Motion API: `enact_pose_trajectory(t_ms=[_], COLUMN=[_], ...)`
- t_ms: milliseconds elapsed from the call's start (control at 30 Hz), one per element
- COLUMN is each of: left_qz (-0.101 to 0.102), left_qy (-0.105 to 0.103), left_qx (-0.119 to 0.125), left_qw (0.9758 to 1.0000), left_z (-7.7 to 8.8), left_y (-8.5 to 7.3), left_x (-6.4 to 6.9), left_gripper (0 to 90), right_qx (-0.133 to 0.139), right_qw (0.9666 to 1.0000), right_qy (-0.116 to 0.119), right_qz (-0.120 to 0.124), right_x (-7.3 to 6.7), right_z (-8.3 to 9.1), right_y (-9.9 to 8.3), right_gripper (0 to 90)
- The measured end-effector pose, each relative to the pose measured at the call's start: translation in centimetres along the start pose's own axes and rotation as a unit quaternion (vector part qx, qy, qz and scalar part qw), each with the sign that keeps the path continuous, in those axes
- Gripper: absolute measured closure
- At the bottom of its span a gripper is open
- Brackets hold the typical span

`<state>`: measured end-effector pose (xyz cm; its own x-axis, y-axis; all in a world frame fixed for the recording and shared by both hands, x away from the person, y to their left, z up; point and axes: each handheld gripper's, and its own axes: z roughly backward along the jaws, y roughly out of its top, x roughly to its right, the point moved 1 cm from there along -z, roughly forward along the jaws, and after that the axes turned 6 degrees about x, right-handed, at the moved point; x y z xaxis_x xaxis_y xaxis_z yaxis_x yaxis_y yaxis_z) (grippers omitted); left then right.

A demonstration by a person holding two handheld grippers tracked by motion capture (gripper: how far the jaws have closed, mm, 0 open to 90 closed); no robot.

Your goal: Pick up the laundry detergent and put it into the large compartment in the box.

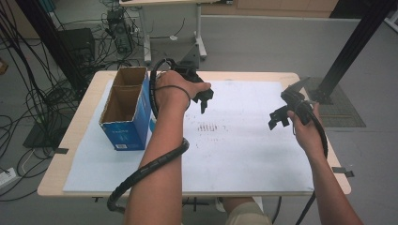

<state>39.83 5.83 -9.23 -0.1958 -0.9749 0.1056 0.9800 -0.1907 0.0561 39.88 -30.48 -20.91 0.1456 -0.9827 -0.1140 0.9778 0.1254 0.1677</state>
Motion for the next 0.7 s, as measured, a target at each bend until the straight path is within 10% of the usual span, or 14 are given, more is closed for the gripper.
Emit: enact_pose_trajectory(t_ms=[700], left_qz=[0.003], left_qy=[0.000], left_qx=[0.001], left_qw=[1.0000], left_z=[0.04], left_y=[-0.13], left_x=[-0.26], left_gripper=[6.4], right_qx=[-0.002], right_qw=[1.0000], right_qy=[-0.003], right_qz=[0.007], right_x=[-0.55], right_z=[-0.09], right_y=[0.17], right_gripper=[4.9])
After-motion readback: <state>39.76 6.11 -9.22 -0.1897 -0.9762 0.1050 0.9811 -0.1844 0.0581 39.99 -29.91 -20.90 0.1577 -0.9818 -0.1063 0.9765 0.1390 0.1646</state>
